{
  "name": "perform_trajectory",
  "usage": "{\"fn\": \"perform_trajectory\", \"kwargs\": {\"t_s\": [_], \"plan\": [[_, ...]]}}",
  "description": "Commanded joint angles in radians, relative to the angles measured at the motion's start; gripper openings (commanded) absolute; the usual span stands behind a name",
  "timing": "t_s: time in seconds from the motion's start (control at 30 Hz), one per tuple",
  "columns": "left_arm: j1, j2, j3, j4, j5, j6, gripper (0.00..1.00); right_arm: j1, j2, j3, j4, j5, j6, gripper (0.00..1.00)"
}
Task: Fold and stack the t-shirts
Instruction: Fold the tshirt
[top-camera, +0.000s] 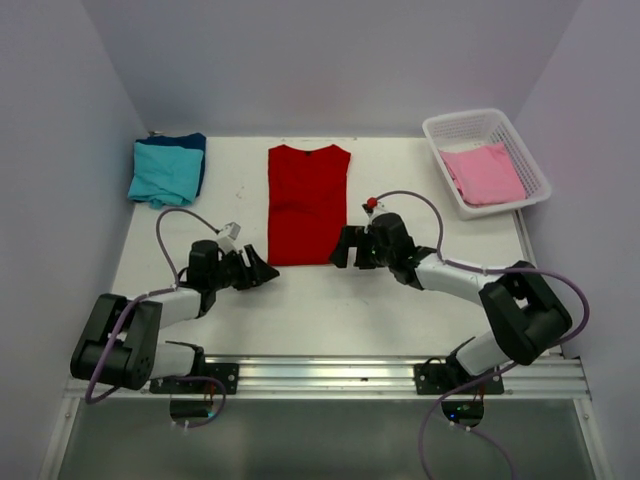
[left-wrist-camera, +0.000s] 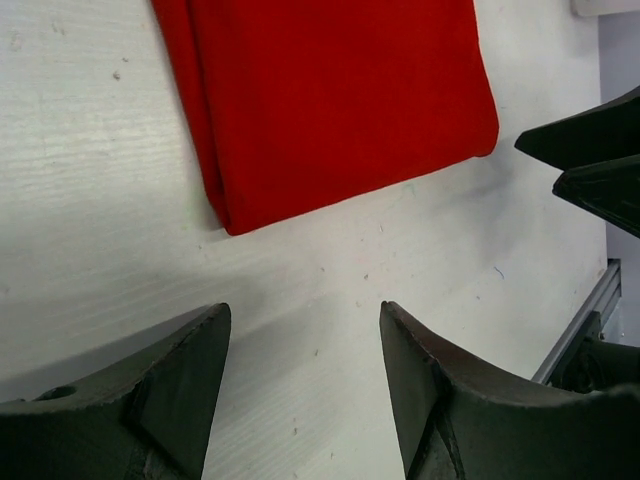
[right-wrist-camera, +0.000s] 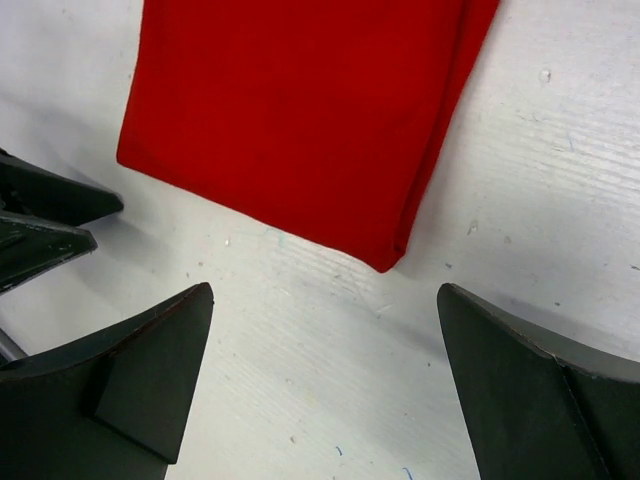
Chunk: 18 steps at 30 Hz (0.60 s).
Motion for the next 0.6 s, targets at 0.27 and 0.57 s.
{"fn": "perform_trajectory", "kwargs": {"t_s": [0.27, 0.57], "plan": [[-0.001, 0.247, -0.008, 0.287, 0.100, -0.102, 0.66, 0.001, 0.107, -0.008, 0.110, 0.002, 0.135, 0.76], [0.005, 0.299, 0.000, 0.299, 0.072, -0.095, 0.65, -0.001, 0.182, -0.041, 0.216, 0.011, 0.190, 0.68]]}}
